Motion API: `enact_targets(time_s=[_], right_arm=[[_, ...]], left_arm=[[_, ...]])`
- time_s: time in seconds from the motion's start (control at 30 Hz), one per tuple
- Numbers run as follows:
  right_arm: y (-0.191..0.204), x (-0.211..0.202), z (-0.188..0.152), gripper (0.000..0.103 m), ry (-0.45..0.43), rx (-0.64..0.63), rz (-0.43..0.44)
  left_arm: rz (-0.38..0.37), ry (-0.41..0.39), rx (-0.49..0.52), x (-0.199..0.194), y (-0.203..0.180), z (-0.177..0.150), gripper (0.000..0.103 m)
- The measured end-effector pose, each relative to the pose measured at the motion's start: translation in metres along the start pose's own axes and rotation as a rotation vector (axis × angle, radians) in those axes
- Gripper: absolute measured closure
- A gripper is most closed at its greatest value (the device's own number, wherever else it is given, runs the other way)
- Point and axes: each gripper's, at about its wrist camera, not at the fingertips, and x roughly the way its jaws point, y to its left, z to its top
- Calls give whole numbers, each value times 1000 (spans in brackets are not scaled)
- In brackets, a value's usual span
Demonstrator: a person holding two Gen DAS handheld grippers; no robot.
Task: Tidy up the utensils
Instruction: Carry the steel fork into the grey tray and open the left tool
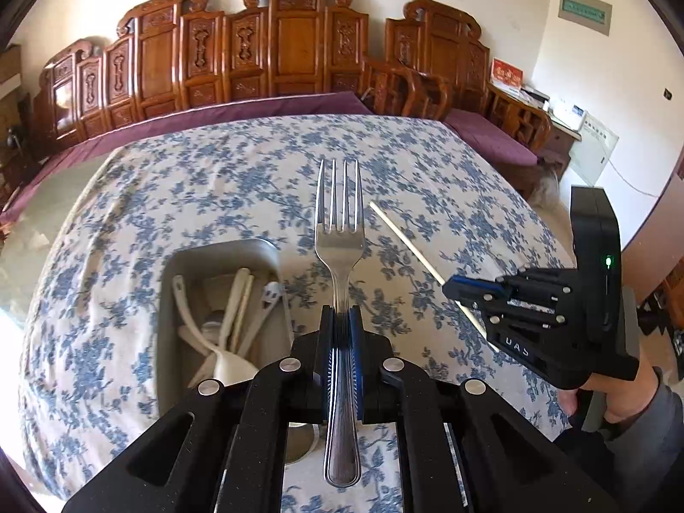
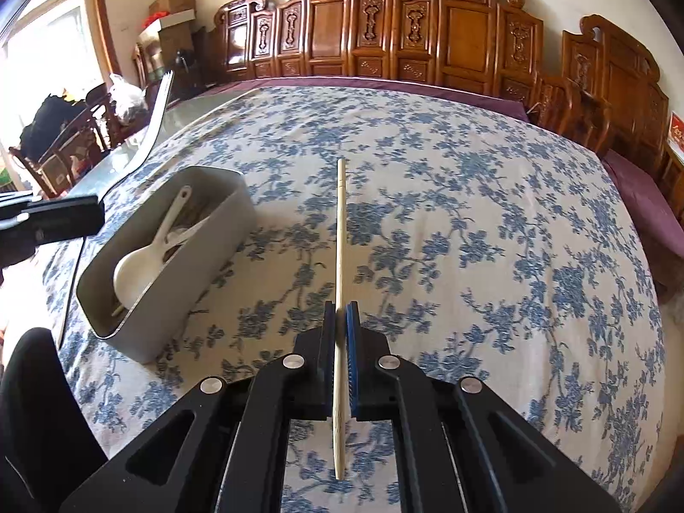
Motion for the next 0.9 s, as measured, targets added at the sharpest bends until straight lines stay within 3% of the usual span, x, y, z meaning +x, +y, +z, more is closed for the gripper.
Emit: enact_targets(time_s=[0.4, 0.9], right_arm=[[12, 0, 1, 97, -9, -11, 27], [30, -4, 4, 97, -39, -33, 67]], left_arm=[[74, -19, -51, -11, 45, -3, 97], [148, 79, -79, 40, 87, -22, 97]])
